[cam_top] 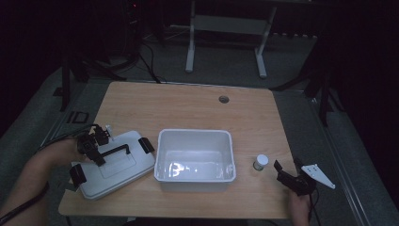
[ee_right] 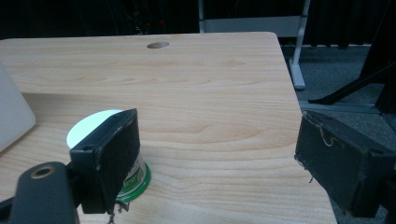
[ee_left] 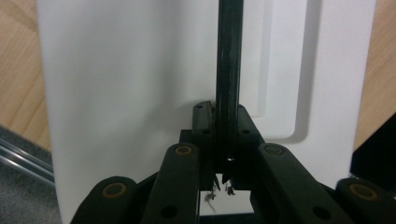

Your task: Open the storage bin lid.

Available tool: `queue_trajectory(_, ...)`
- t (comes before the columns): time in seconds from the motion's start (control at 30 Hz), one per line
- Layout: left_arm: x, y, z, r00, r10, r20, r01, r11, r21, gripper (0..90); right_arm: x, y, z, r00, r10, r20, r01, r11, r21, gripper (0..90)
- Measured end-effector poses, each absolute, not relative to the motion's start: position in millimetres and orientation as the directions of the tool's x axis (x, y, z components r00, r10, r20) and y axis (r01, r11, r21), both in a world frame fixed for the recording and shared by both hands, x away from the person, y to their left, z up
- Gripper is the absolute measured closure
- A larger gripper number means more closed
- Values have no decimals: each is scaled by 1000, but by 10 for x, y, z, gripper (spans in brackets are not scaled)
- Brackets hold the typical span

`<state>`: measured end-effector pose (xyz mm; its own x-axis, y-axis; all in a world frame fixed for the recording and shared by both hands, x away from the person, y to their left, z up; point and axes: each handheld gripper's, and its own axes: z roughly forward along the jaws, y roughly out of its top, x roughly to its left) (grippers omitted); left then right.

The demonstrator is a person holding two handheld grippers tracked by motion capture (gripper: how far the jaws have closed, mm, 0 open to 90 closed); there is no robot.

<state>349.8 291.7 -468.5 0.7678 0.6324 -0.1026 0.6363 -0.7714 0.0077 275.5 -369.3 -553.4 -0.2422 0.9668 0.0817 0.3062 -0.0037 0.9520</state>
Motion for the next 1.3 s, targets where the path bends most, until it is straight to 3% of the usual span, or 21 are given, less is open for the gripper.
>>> queue_trajectory(0.53, 3484, 2915, -4929, 768, 625, -142, 628, -778, -26, 814, 2774, -3706, -5532, -234, 968, 94, 330, -12, 944, 135)
queue_trajectory(0.6, 3477, 2915, -4926, 767, 625, -148, 630, -776, -13, 787, 2777, -3707, -5532, -233, 968, 94, 332, -12, 943, 135)
queue_trajectory(0.63, 3483, 2925, -4921, 754, 637, -160, 645, -764, -5, 645, 2796, -3695, -5528, -229, 971, 67, 353, 19, 935, 135)
queue_trajectory(0.77, 3478, 2933, -4915, 735, 663, -143, 668, -744, -13, 555, 2831, -3661, -5526, -250, 968, 12, 385, 88, 919, 136)
queue_trajectory(0.8, 3468, 2928, -4909, 741, 660, -120, 665, -747, -7, 474, 2839, -3653, -5526, -255, 967, -4, 400, 109, 910, 136)
queue_trajectory(0.93, 3480, 2934, -4845, 733, 670, -118, 677, -735, 30, 371, 2867, -3678, -5510, -292, 956, 33, 448, 106, 888, 136)
queue_trajectory(1.3, 3454, 2960, -4792, 745, 656, -121, 663, -747, 37, 355, 2996, -3698, -5372, -421, 906, 32, 697, 301, 651, 136)
